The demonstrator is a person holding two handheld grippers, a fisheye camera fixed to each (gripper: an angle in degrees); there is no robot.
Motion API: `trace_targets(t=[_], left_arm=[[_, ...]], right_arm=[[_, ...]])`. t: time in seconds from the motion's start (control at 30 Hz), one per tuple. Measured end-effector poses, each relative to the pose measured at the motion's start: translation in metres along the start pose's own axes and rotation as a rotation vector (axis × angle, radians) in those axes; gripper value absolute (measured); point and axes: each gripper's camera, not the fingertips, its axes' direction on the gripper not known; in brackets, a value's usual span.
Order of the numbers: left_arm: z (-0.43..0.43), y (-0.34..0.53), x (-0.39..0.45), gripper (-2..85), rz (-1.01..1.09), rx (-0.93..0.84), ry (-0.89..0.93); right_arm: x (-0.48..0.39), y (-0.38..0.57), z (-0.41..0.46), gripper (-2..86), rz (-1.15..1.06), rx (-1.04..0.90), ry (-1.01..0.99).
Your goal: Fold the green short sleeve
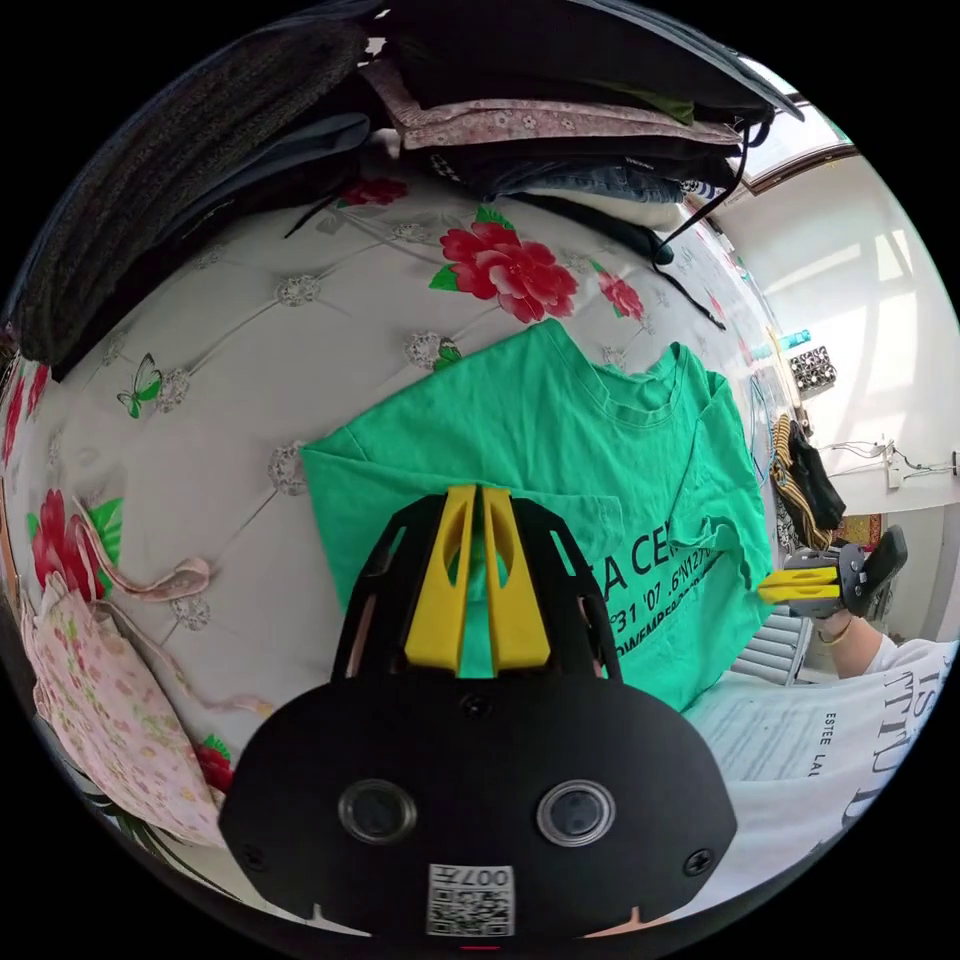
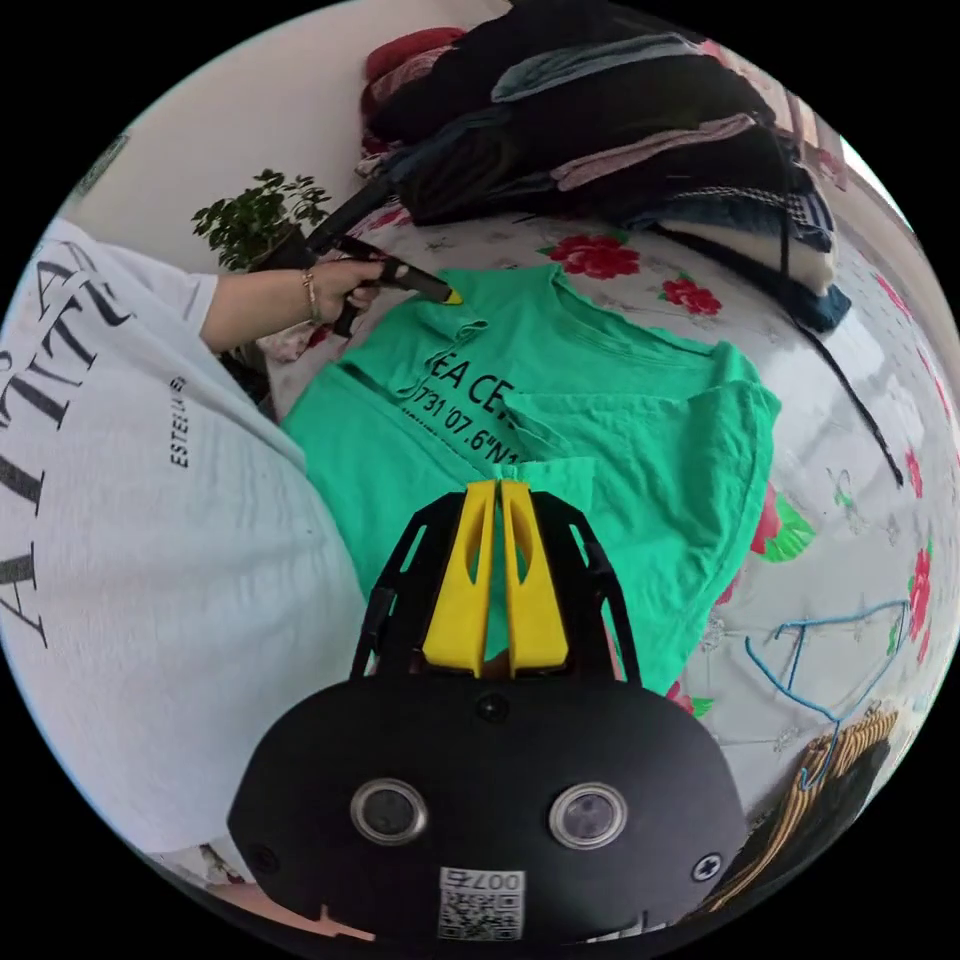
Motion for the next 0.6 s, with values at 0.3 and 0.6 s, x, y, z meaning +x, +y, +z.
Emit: trace_targets(t=[0.3,0.6], left_arm=[[-0.044,0.023,-0.001,-0.6,-0.012,0.2,0.07],[-0.03,0.018,-0.017,1.1,-0.034,0.091,-0.033]], right_arm=[[0.029,-0.039,-0.016,3.4,-0.022,-0.033,0.116],[0.138,-0.079,0.0,5.3,0.275,-0.037,0.405]])
